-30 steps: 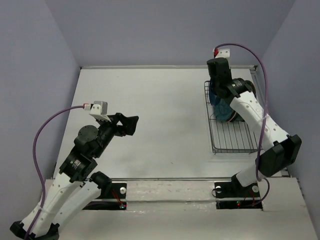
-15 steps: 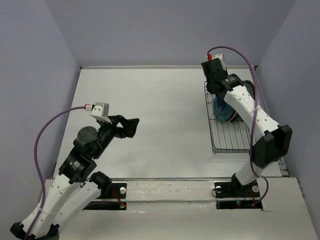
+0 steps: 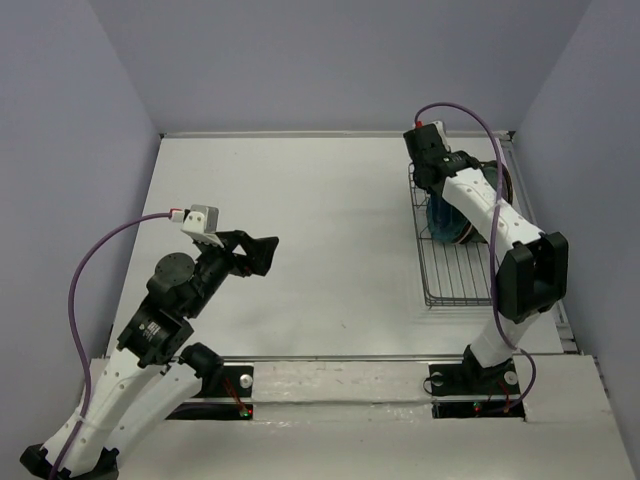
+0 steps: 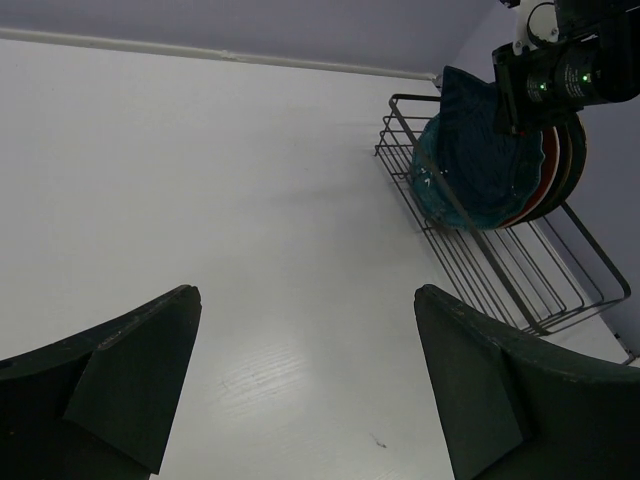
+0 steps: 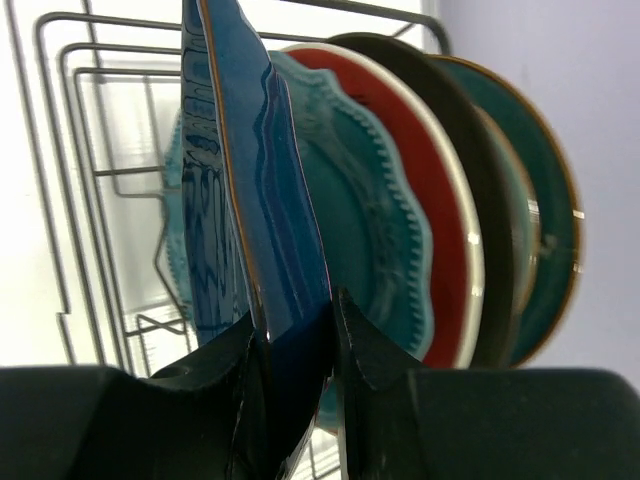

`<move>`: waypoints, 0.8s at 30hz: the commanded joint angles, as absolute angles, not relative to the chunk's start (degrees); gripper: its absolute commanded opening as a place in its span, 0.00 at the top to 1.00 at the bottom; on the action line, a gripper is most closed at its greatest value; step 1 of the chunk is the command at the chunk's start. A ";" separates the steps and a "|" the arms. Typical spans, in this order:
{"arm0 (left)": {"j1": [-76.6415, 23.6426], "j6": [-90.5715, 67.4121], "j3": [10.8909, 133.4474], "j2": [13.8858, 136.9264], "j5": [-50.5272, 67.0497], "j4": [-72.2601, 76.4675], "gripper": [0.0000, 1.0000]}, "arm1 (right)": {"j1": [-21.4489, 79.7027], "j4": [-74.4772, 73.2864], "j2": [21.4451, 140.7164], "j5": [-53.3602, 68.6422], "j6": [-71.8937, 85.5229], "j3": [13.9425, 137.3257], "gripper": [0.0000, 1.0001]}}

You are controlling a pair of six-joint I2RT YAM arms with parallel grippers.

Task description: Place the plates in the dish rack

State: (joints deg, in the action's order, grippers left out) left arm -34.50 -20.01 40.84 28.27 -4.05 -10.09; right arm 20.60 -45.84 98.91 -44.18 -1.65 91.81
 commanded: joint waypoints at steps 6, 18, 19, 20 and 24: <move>-34.45 -19.07 40.69 28.74 -3.34 -8.00 0.01 | 20.13 -36.65 98.00 -40.52 -0.18 87.46 0.93; -34.19 -19.16 40.61 29.18 -3.52 -8.09 0.01 | 19.07 -31.29 96.77 -37.62 5.54 81.65 0.60; -34.28 -19.25 40.61 29.18 -3.60 -8.09 0.01 | 19.07 -31.03 96.16 -37.36 5.80 81.74 0.54; -34.28 -19.25 40.61 29.27 -3.69 -8.09 0.01 | 19.07 -30.59 95.46 -37.18 5.97 81.74 0.49; -34.10 -19.42 40.61 29.44 -4.39 -8.17 0.01 | 19.07 -30.24 91.15 -37.44 7.82 82.26 0.19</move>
State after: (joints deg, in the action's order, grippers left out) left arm -34.39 -20.03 40.84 29.08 -4.10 -10.09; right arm 19.42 -34.85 98.10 -36.71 5.48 81.45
